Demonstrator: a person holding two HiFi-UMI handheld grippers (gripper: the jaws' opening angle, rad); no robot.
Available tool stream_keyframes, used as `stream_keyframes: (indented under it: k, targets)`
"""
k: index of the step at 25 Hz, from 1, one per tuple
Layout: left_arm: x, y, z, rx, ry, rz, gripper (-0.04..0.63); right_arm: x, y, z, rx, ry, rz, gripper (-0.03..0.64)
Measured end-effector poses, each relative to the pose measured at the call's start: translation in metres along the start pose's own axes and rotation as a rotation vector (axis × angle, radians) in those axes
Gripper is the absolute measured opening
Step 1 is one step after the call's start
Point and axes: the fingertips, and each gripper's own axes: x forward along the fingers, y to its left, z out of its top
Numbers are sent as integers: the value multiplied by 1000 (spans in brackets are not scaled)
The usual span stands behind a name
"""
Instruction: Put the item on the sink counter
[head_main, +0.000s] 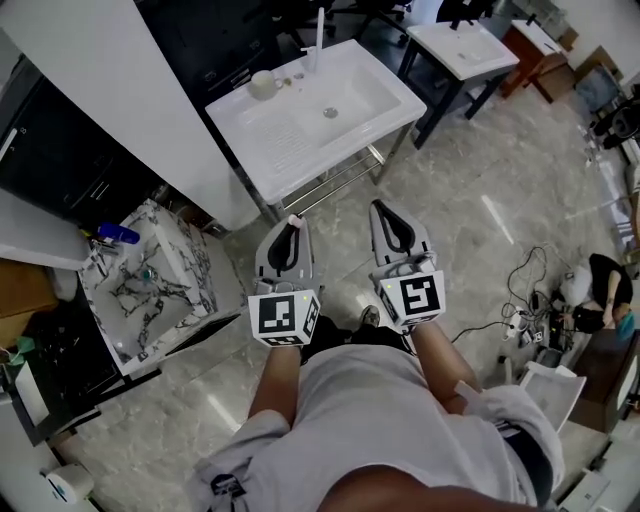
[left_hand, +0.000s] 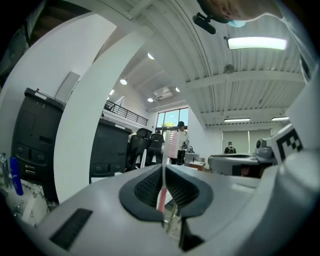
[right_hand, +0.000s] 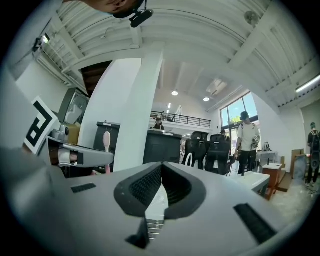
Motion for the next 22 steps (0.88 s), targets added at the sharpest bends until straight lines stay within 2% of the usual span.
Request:
stream_keyframes:
  k: [10, 19, 22]
  targets:
    - [-12, 31, -5, -44, 1, -47, 28, 16, 40, -2, -26, 27, 8, 5]
    - [1, 28, -11, -34, 26, -71, 28, 26, 24, -13, -13, 27, -29, 5]
    - [12, 28, -9, -19, 33, -68, 28, 36, 19, -12, 7, 23, -14, 5]
